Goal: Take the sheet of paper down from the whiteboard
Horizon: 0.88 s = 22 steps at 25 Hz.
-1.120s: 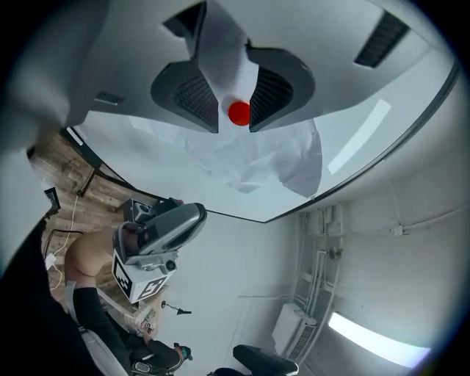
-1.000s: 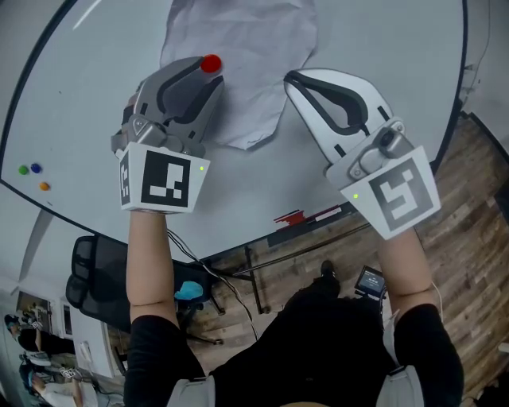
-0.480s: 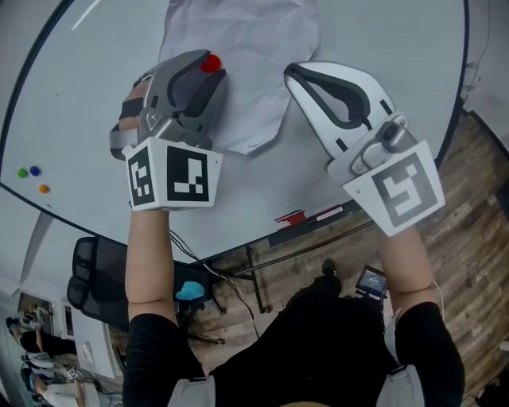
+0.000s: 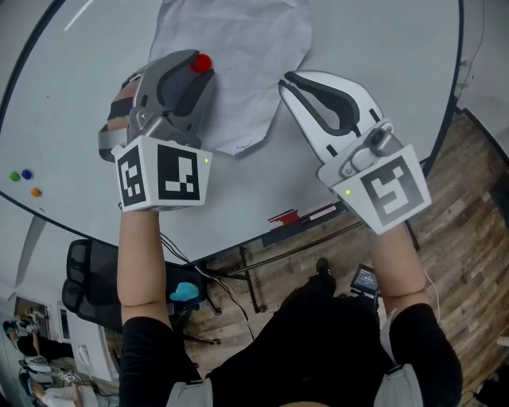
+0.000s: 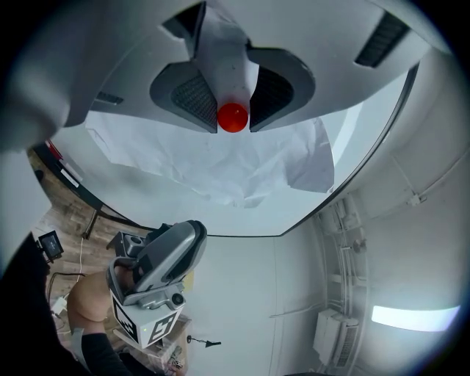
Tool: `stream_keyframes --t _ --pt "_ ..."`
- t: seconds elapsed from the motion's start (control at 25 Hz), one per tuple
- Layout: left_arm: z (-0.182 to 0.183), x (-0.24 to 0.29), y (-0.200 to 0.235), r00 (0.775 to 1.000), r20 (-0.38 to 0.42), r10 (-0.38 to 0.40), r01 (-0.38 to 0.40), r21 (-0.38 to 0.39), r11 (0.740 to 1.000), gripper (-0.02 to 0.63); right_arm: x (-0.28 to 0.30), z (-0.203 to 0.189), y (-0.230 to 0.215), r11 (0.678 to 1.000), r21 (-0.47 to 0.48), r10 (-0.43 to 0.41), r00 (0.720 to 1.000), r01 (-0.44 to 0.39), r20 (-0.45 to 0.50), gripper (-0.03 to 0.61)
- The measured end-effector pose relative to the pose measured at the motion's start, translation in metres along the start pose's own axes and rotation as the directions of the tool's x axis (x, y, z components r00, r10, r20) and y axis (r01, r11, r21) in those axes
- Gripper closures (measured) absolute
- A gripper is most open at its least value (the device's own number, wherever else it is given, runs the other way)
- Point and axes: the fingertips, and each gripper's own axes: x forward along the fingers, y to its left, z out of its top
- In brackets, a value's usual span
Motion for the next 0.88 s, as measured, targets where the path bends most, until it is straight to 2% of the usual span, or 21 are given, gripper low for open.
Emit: stream_keyframes --t 0.08,0.2,0.24,0.32,0.4,0.48,0.6,0.72,0.8,0.88 --pt "0.001 0.002 0.000 1.000 -0.004 -0.001 0.001 0.008 1.000 0.463 -0.007 -0.014 -0.011 0.999 0.040 -0.029 0.999 0.030 -0.021 0.555" --pt "0.003 0.003 -0.001 1.000 -0.006 -0.006 0.006 0.001 1.000 0.466 -0.017 -0.035 -0.015 0.982 0.183 -0.049 0.998 0.053 -0.027 0.552" --pt "0.003 0.003 -0.001 1.000 -0.007 -0.008 0.008 0.000 1.000 0.468 -0.019 -0.042 -0.011 0.970 0.238 -0.040 0.999 0.046 -0.028 0.540" --pt "0.003 0.003 -0.001 1.000 -0.010 -0.013 0.013 0.001 1.000 0.476 -0.020 -0.058 0.002 0.940 0.339 -0.008 0.999 0.021 -0.041 0.455" --pt "0.002 0.003 -0.001 1.000 -0.012 -0.015 0.015 0.001 1.000 0.477 -0.019 -0.079 0.017 0.897 0.443 0.025 0.997 0.007 -0.067 0.449" --pt "0.001 0.004 -0.001 1.000 -0.014 -0.015 0.015 -0.001 1.000 0.478 -0.018 -0.103 0.030 0.824 0.567 0.056 0.993 0.011 -0.101 0.439" --pt "0.003 0.006 -0.002 1.000 -0.016 -0.015 0.015 0.001 1.000 0.479 -0.016 -0.131 0.044 0.678 0.734 0.118 0.984 0.019 -0.135 0.418" --pt "0.006 0.007 -0.002 1.000 -0.018 -0.017 0.017 -0.003 1.000 0.480 -0.011 -0.138 0.054 0.540 0.842 0.166 0.979 0.007 -0.114 0.411" --pt "0.007 0.007 -0.002 1.000 -0.021 -0.018 0.018 -0.005 1.000 0.480 -0.007 -0.137 0.059 0.477 0.879 0.181 0.979 -0.004 -0.094 0.411" --pt "0.006 0.006 -0.001 1.000 -0.021 -0.018 0.018 -0.008 1.000 0.480 0.000 -0.135 0.066 0.442 0.897 0.190 0.979 -0.014 -0.078 0.411"
